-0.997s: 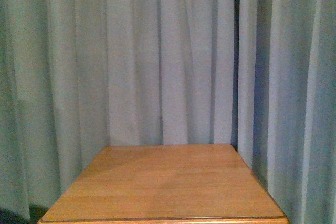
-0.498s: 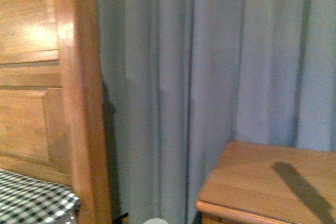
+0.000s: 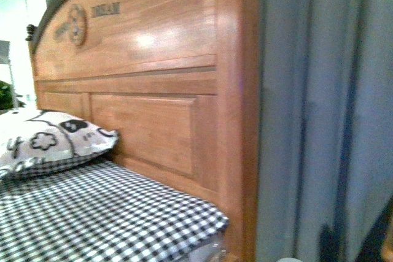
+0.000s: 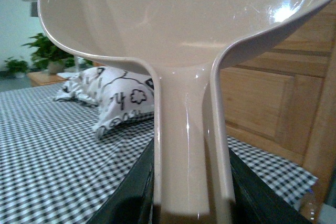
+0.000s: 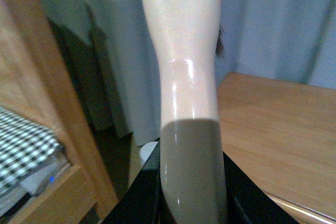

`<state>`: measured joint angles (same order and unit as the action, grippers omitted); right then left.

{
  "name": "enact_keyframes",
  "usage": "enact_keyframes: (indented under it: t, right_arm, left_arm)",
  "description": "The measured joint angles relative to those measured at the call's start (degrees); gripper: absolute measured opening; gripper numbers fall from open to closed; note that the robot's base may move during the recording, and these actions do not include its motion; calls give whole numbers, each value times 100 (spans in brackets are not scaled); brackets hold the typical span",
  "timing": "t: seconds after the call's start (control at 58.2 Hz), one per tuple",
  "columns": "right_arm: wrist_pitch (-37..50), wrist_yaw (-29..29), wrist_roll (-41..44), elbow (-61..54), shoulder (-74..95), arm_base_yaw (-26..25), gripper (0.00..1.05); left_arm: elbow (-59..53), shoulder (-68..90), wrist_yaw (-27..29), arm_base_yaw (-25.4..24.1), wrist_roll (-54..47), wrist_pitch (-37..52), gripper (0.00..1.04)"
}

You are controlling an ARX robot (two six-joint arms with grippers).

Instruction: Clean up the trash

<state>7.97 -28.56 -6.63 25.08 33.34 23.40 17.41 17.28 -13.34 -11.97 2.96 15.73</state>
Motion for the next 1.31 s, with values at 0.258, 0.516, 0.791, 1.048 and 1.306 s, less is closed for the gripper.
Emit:
enact_keyframes:
  t: [0.258, 0.516, 0.791, 1.048, 1.306]
  right_arm:
    - [2, 20, 2, -2, 0, 2, 20]
    - [2, 24, 2, -2, 0, 4, 20]
    - [2, 87, 9, -7, 17, 20, 20]
    - [2, -15, 22, -9, 4, 7, 20]
    - [2, 24, 22, -9, 0, 11, 20]
  left_arm:
    - [0, -4, 7, 0, 0, 0, 28]
    - [-2, -2, 7, -2, -2, 0, 28]
    - [-2, -13, 52, -9, 7, 0, 28]
    - [555, 391, -938, -170, -146, -1582, 28]
    - [988, 1849, -2299, -291, -1786, -2256, 28]
